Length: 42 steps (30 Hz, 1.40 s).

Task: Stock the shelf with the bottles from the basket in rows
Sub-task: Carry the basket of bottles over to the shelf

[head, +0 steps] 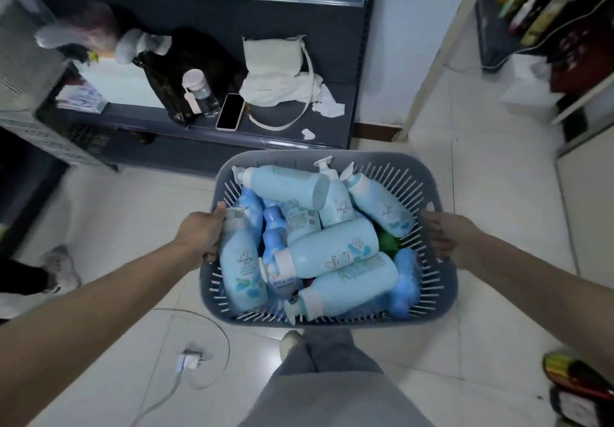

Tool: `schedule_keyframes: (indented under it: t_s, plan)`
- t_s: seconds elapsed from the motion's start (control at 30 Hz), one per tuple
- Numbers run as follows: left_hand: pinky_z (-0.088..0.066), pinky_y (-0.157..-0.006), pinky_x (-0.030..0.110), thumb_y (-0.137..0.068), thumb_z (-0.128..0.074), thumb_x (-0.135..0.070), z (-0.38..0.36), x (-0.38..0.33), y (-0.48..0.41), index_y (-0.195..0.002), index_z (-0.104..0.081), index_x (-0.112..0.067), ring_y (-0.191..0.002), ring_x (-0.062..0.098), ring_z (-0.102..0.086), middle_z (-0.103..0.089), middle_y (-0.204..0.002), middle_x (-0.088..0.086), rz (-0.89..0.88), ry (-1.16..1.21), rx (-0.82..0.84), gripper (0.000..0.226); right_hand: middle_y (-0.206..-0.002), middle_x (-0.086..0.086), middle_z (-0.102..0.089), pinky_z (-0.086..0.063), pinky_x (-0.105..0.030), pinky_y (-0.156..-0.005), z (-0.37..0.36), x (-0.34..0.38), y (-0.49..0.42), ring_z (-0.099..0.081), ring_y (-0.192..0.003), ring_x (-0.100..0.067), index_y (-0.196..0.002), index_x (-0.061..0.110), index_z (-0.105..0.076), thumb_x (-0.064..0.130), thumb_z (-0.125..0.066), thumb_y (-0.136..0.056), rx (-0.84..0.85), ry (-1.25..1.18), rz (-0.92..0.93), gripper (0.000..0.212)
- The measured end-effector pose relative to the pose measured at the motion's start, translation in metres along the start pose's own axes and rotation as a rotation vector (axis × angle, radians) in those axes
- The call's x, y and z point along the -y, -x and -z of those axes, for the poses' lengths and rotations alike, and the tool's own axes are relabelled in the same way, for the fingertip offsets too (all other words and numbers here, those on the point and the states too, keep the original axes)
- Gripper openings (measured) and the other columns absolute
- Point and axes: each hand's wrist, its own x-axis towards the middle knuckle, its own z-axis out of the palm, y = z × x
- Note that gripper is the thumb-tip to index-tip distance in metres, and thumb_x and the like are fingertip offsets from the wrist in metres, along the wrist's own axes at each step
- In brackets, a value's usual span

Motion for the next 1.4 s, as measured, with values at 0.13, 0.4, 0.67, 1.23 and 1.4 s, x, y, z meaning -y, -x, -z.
schedule_keyframes:
  t_s: [0.13,0.4,0.67,1.23,1.4]
  plan:
    - [-0.021,-0.034,0.015,-0.096,-0.044,-0.044,-0.009,-0.017,-0.036,-0.054,-0.035,-0.014,-0.027,0.012,-0.021,-0.028,-0.038,0.001,0.003,-0.028,-0.006,0.052,-0.029,0.006,-0.033,-0.014,-0.007,-0.026,-0.012,0.013,-0.016,-0.02,-0.019,-0.005,-0.06,0.015,-0.041,0.029,-0.054,-0.094,-0.077,-0.045,-0.01,0.039]
    - [-0.024,-0.038,0.018,-0.094,-0.045,-0.047,-0.024,-0.036,-0.122,-0.05,-0.037,-0.013,-0.025,0.016,-0.025,-0.03,-0.03,-0.003,-0.014,-0.108,0.031,0.056,-0.027,0.006,-0.032,-0.015,-0.006,-0.026,-0.035,0.027,-0.064,-0.021,-0.018,-0.005,-0.056,0.013,-0.039,0.024,-0.052,-0.094,-0.178,-0.126,-0.027,0.042]
    - [-0.028,-0.038,0.021,-0.095,-0.041,-0.049,-0.037,-0.043,-0.201,-0.056,-0.045,-0.009,-0.035,0.022,-0.035,-0.04,-0.047,0.01,-0.058,-0.213,0.155,0.056,-0.028,0.005,-0.035,-0.018,-0.009,-0.025,-0.066,0.01,-0.113,-0.024,-0.019,-0.005,-0.057,0.011,-0.042,0.026,-0.058,-0.091,-0.331,-0.174,-0.074,0.04]
    - [-0.04,-0.054,0.033,-0.096,-0.035,-0.049,-0.111,0.024,-0.352,-0.058,-0.049,-0.003,-0.05,0.028,-0.048,-0.048,-0.053,0.015,-0.082,-0.408,0.11,0.061,-0.03,0.005,-0.034,-0.018,-0.009,-0.029,-0.093,-0.044,-0.282,-0.024,-0.022,-0.007,-0.054,0.014,-0.039,0.027,-0.061,-0.089,-0.399,-0.152,-0.159,0.043]
    - [-0.052,-0.069,0.048,-0.096,-0.033,-0.05,-0.127,0.031,-0.371,-0.063,-0.054,-0.002,-0.065,0.035,-0.057,-0.055,-0.063,0.019,-0.085,-0.455,0.108,0.062,-0.028,0.005,-0.035,-0.02,-0.008,-0.029,-0.096,-0.052,-0.307,-0.026,-0.021,-0.007,-0.055,0.013,-0.04,0.028,-0.061,-0.089,-0.426,-0.164,-0.171,0.043]
